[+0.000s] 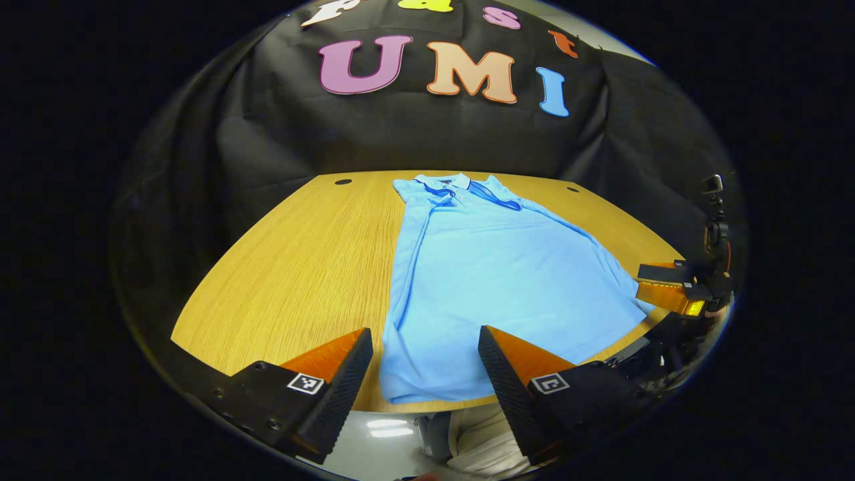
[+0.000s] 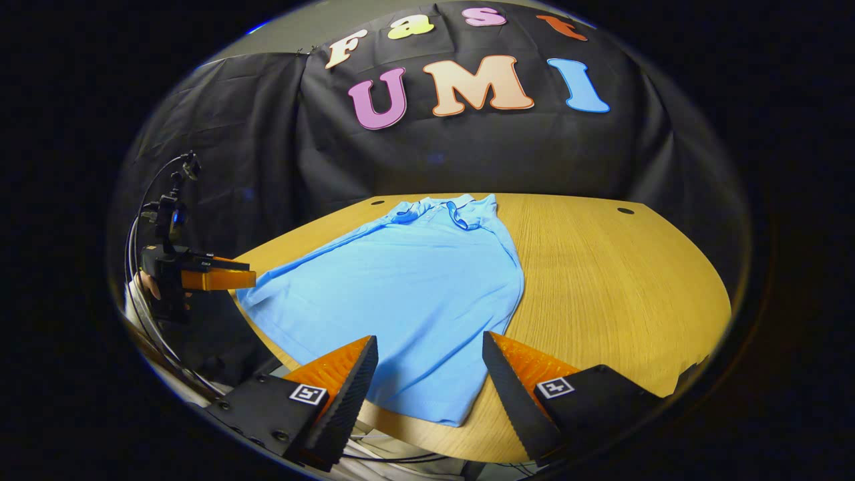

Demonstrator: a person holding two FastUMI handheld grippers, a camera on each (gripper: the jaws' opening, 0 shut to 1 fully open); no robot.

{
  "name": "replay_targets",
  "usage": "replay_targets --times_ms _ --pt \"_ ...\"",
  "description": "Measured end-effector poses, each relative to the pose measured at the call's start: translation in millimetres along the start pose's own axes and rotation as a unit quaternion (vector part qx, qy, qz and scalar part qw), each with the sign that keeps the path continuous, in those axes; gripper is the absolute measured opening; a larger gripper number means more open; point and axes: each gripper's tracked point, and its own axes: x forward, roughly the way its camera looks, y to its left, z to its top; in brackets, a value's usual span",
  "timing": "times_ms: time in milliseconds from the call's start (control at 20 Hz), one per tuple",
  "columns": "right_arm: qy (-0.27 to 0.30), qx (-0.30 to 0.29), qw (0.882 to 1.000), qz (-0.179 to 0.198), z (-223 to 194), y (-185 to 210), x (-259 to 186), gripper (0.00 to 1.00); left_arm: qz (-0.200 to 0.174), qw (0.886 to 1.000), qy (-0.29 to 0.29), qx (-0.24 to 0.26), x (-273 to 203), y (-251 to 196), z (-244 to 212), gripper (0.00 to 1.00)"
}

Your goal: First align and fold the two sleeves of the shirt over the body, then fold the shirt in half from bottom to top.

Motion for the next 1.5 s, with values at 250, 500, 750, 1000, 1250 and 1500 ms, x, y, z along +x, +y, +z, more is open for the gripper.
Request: replay_targets --times_ms 250,500,750,1000,1250,1500 --pt "0.022 -0.025 0.999 -0.016 -21.0 -0.3 -1.1 0.98 -0.008 1.0 0.003 -0.002 -2.7 -9.9 -15.4 0.97" --pt "0.013 -0.035 0.999 -0.022 -22.7 0.8 0.7 0.99 0.009 1.0 0.009 0.014 4.5 -7.8 -24.1 0.99" --pt "0.005 -0.034 0.999 -0.001 -22.4 16.6 8.0 0.81 -0.009 1.0 -0.008 0.022 11.4 -24.5 -20.0 0.74" --pt "0.007 -0.023 1.0 0.012 -23.5 26.3 11.0 0.09 -0.028 0.999 -0.017 0.019 17.8 -35.0 -17.0 0.12" --pt "0.0 -0.02 1.0 0.009 -21.2 26.4 12.8 0.03 -0.029 0.999 -0.03 0.003 18.4 -32.8 -12.8 0.0" --pt "-0.023 -0.001 1.0 0.004 4.5 21.3 21.5 0.02 -0.034 0.999 -0.042 -0.005 24.1 -32.0 10.9 0.0"
